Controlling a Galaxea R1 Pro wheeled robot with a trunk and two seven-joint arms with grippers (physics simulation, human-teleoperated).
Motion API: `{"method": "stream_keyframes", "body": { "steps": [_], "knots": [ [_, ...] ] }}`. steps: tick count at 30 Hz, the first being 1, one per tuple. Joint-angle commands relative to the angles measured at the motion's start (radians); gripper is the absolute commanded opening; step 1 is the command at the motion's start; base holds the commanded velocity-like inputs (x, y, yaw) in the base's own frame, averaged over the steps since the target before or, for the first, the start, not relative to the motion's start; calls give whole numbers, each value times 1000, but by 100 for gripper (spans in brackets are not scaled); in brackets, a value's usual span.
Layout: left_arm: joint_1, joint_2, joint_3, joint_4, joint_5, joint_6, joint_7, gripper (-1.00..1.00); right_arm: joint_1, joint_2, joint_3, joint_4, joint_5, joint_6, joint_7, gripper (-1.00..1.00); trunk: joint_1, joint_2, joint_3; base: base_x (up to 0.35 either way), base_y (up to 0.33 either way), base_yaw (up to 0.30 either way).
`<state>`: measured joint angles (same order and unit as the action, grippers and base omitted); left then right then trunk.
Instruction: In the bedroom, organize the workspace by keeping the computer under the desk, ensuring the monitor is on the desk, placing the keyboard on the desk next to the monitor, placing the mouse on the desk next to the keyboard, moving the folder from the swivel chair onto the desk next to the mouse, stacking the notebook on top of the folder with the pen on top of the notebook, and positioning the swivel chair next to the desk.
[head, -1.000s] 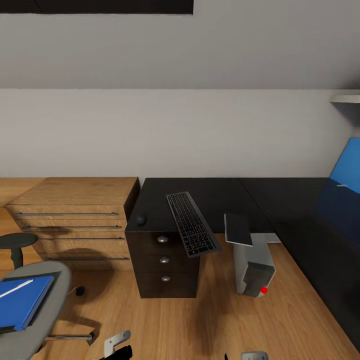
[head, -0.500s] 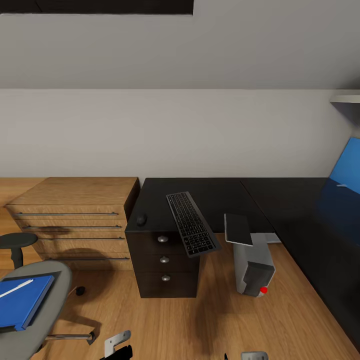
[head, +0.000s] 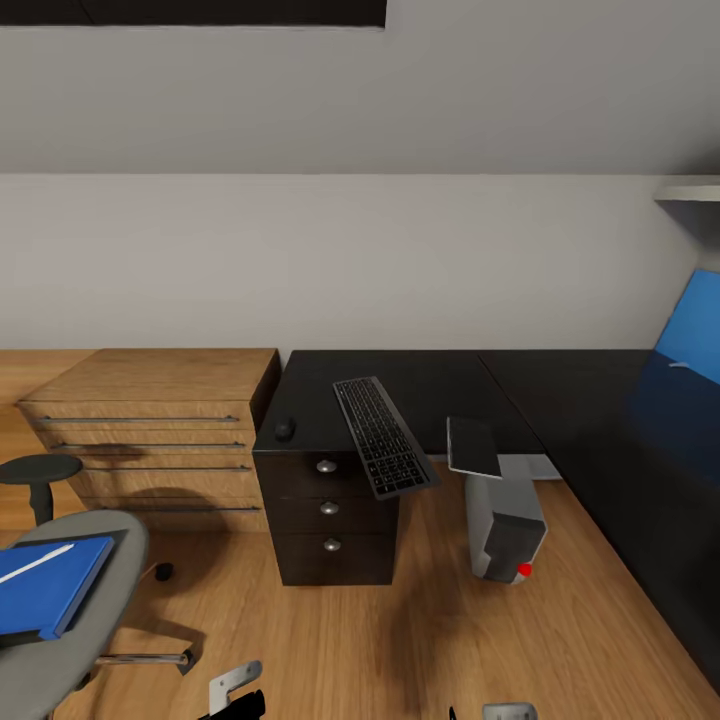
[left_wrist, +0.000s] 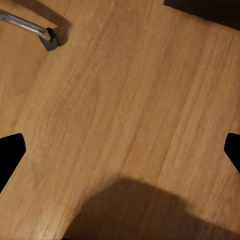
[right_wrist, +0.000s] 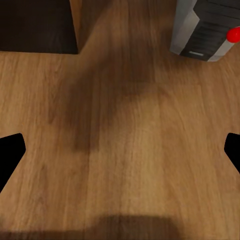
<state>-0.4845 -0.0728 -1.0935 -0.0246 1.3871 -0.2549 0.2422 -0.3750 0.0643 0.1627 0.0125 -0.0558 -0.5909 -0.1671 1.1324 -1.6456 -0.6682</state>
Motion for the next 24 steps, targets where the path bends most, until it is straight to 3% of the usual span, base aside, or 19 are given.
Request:
{"method": "stream_keyframes", "body": {
  "steps": [1, 4, 13, 24],
  "knots": [
    [0, 0, -9, -1, 5, -1, 5, 100, -1, 0, 9, 1, -6, -3, -5, 100, 0, 0, -1, 0, 0, 0],
    [0, 3, -9, -1, 6, 0, 4, 100, -1, 0, 9, 1, -6, -3, -5, 100, 0, 0, -1, 0, 0, 0],
    [0, 44, -9, -1, 7, 2, 2, 100, -1, 1, 9, 1, -6, -3, -5, 100, 0, 0, -1, -62, 69, 0],
    [0, 47, -9, -1, 7, 5, 2, 100, -1, 0, 9, 1, -6, -4, -5, 100, 0, 0, -1, -165, 216, 0]
  ]
}}
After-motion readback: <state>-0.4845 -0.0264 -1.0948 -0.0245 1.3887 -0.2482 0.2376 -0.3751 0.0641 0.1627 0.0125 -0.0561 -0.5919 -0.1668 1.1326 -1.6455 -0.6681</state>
